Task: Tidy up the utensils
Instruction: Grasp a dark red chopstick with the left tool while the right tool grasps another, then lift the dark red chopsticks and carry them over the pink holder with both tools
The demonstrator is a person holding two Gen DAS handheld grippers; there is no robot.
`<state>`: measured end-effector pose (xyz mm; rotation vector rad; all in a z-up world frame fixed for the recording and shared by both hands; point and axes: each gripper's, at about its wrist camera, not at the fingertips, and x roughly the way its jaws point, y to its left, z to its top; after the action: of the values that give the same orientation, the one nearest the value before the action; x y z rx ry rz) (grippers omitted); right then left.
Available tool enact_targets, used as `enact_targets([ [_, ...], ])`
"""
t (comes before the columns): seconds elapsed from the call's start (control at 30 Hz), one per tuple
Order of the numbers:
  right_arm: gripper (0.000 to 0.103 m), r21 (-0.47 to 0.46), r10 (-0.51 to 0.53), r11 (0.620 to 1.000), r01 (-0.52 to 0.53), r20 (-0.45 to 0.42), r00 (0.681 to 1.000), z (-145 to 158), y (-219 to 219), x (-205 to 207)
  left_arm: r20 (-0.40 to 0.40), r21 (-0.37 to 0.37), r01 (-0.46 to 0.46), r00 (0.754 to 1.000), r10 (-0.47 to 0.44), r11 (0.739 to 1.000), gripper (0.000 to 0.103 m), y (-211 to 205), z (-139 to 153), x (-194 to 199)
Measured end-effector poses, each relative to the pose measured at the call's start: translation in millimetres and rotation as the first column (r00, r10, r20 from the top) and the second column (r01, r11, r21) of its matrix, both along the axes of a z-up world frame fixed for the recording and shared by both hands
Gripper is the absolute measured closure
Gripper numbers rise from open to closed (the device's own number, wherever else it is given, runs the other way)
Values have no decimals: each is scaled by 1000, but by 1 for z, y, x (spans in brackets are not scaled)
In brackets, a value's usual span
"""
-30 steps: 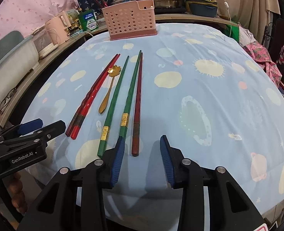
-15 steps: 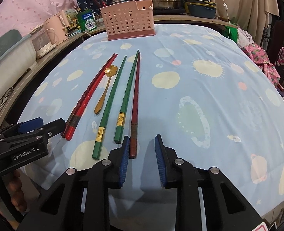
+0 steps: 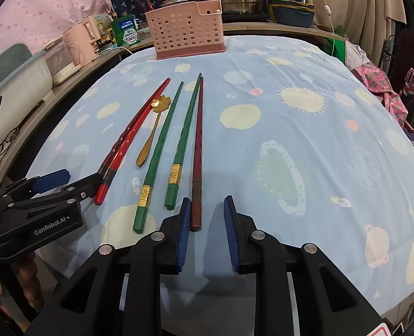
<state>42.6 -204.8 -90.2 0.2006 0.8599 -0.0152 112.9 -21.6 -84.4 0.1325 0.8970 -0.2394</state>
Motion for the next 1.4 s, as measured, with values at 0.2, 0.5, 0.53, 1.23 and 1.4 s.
enact_targets([
  [0.2,84,0,2,1000,-2,1,1000,0,0,0,3,-13,-6,1000,6,1000,70,4,3,2],
  [0.5,95,2,3,1000,-3,1,1000,0,0,0,-23,-57,-1,1000,0,998,93,8,4,3],
  [0.53,95,2,3,1000,-3,1,1000,1,0,0,-27,-63,-1,1000,-1,998,93,9,5,3],
  [1.23,96,49,-28,999,24,84,996,36,-11,-2,-5,-142,-13,1000,12,990,96,22,45,0],
  [1.4,96,64,-54,997,45,134,989,58,-24,1,42,-160,-16,999,23,987,96,27,68,6],
])
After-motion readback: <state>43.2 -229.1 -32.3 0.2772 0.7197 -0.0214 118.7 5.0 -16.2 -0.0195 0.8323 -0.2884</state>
